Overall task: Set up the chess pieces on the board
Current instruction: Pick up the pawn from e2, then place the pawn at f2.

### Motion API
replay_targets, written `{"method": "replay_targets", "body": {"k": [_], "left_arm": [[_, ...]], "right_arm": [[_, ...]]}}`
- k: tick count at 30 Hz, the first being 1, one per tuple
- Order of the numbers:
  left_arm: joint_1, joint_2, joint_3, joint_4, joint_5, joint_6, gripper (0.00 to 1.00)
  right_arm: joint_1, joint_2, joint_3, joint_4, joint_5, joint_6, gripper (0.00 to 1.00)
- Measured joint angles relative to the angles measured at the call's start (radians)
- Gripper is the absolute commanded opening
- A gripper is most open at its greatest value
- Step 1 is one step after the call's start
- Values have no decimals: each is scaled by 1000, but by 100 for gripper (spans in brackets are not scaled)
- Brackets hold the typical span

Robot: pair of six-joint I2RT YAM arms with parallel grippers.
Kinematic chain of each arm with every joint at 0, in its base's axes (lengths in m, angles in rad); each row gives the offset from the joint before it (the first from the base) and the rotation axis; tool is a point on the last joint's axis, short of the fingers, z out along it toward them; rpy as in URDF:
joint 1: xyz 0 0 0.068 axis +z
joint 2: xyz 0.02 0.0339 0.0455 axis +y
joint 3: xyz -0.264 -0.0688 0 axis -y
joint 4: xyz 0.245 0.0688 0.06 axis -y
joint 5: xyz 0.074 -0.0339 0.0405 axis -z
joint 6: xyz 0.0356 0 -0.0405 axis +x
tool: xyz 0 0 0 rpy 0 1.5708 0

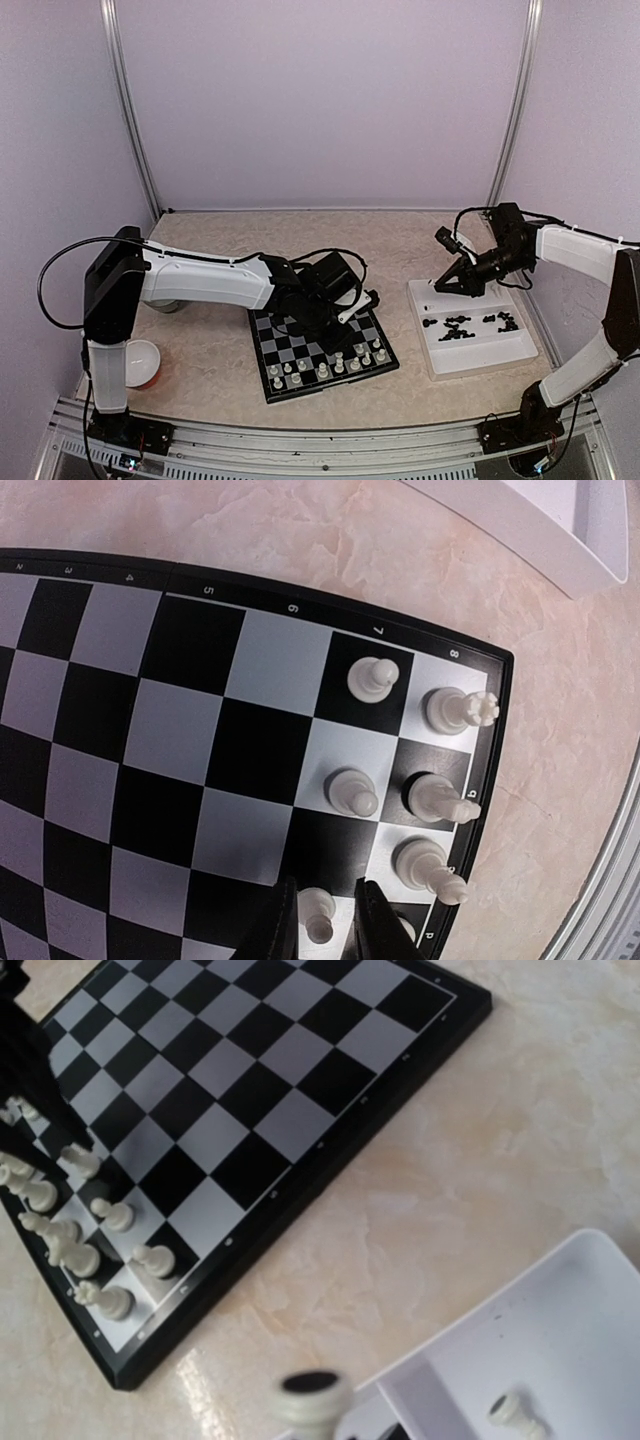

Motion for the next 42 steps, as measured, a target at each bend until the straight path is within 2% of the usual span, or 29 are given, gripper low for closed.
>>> {"method": "replay_targets", "body": {"k": [9, 18, 22, 42], "left_arm": [[0, -10, -15, -39, -8, -1, 23], [0, -11, -29, -53, -7, -1, 9], [0, -11, -22, -53, -5, 0, 7], [0, 32, 48, -53, 16, 5, 7]], "right_arm": [[0, 0, -6, 0, 0, 0, 10], [0, 0, -6, 0, -1, 0, 10], [0, 0, -8, 0, -1, 0, 10], [0, 0, -14, 0, -1, 0, 10]]}}
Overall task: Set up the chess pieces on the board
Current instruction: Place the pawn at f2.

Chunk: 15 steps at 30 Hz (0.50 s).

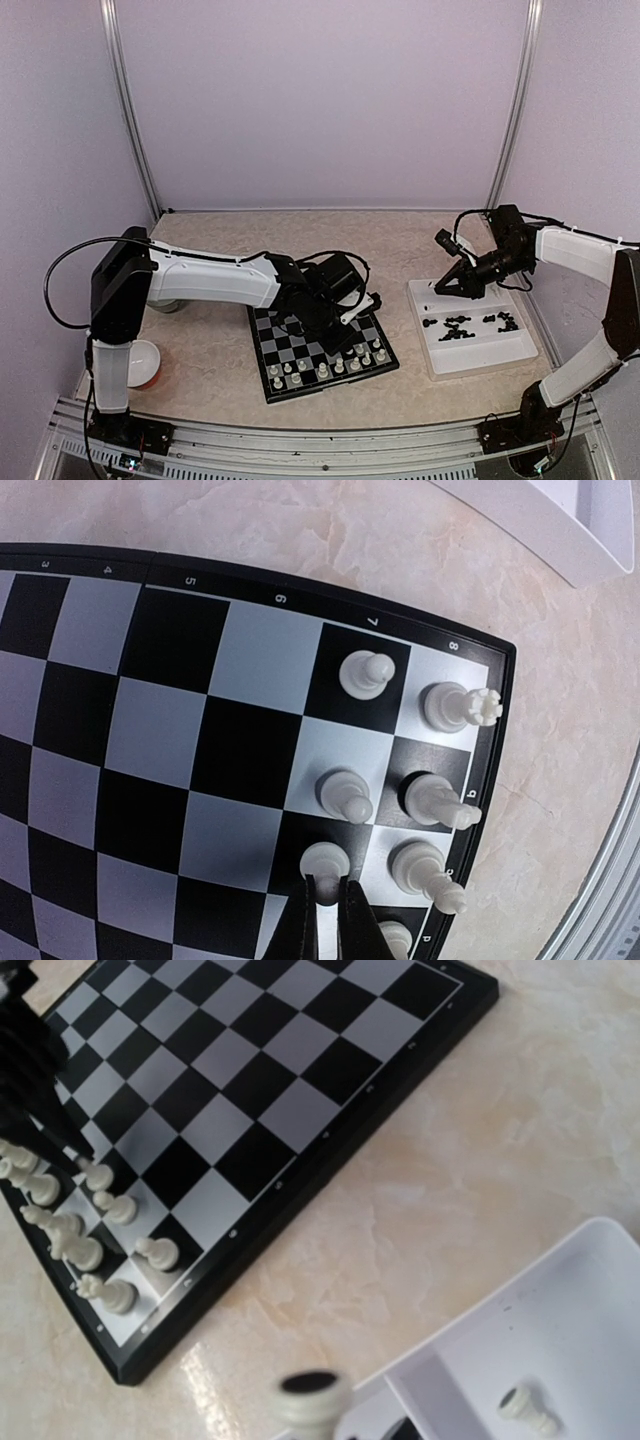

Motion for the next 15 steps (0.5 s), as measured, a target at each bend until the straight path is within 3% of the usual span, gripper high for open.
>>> {"method": "replay_targets", "body": {"k": [10, 15], "left_arm": [[-2, 13, 12, -16, 1, 6, 7], [-4, 13, 16, -23, -1, 7, 15]], "right_arm": [[0, 0, 0, 0, 0, 0, 10], [0, 0, 0, 0, 0, 0, 10]]}}
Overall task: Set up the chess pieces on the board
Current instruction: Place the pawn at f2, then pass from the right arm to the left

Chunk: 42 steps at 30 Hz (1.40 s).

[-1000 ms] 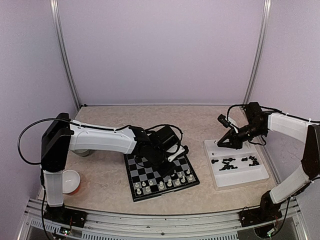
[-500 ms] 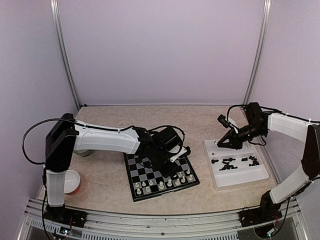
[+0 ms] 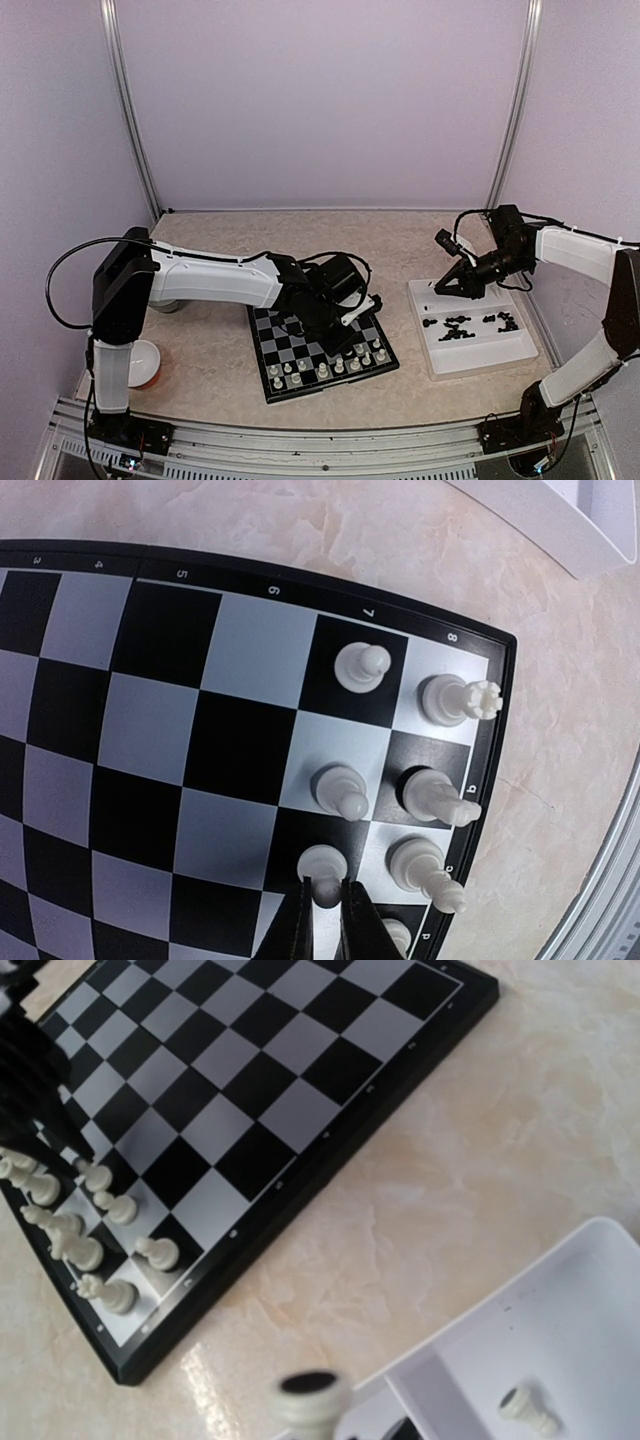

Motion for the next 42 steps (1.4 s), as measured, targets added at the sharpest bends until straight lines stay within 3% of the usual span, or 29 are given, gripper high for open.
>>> {"method": "replay_targets", "body": {"k": [11, 17, 20, 33, 42], "left_arm": [[-3, 0, 5, -14, -23, 2, 25], [-2, -10, 24, -20, -39, -7, 39], [8, -44, 27, -7, -39, -36, 41], [151, -192, 21, 487, 226, -390, 43], [149, -157, 18, 628, 375, -503, 42]], "right_arm": [[0, -9, 0, -1, -1, 0, 10], [15, -17, 17, -23, 6, -11, 10], [67, -25, 49, -33, 31, -23, 10], [349, -3, 299, -99, 147, -76, 10], [402, 33, 333, -131, 181, -76, 10]]}}
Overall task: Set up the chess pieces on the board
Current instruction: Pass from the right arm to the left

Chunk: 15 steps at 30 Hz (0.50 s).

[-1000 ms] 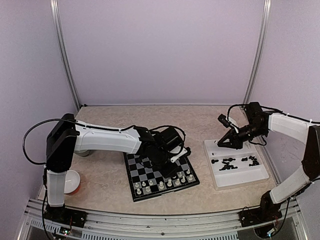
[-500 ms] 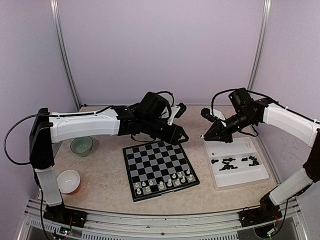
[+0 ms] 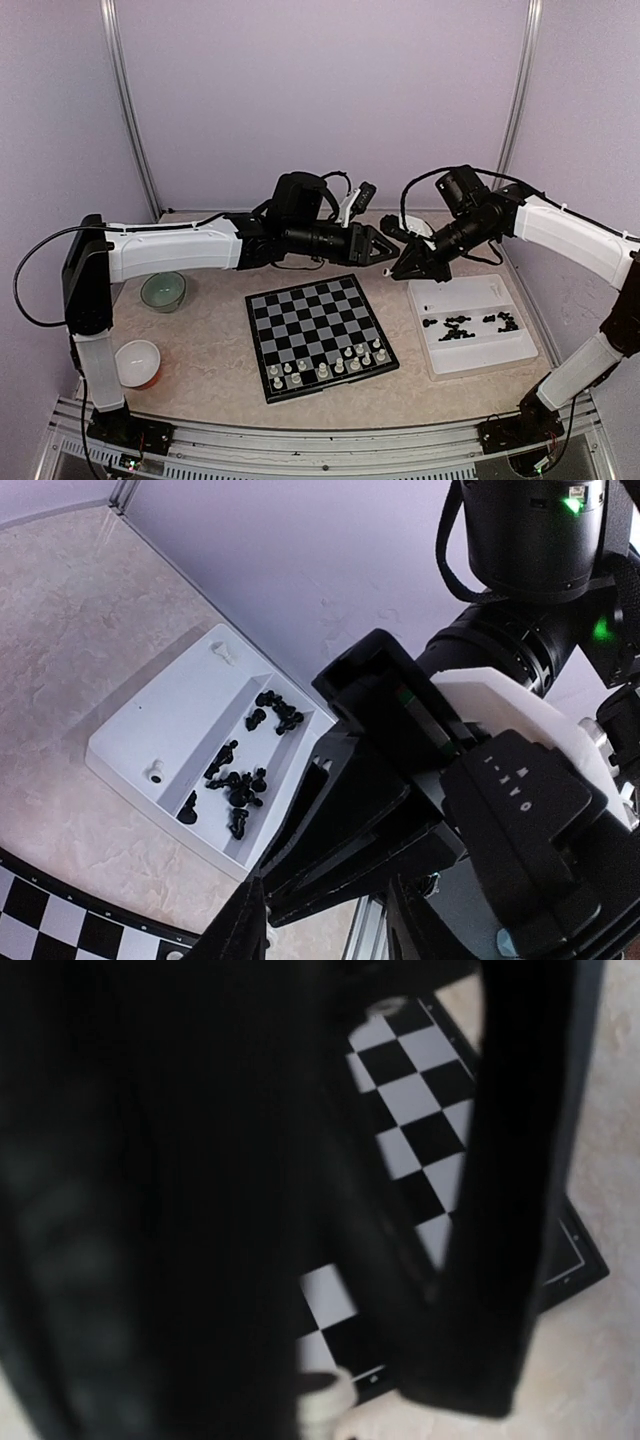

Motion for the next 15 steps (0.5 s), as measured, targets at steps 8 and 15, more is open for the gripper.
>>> {"method": "replay_targets", "body": {"k": [8, 15], "left_arm": [[0, 4, -26, -3, -6, -10, 43], [0, 8, -30, -14, -10, -15, 30]], "right_arm": [[0, 4, 14, -8, 5, 3, 9], [0, 4, 48, -6, -5, 18, 9]]}}
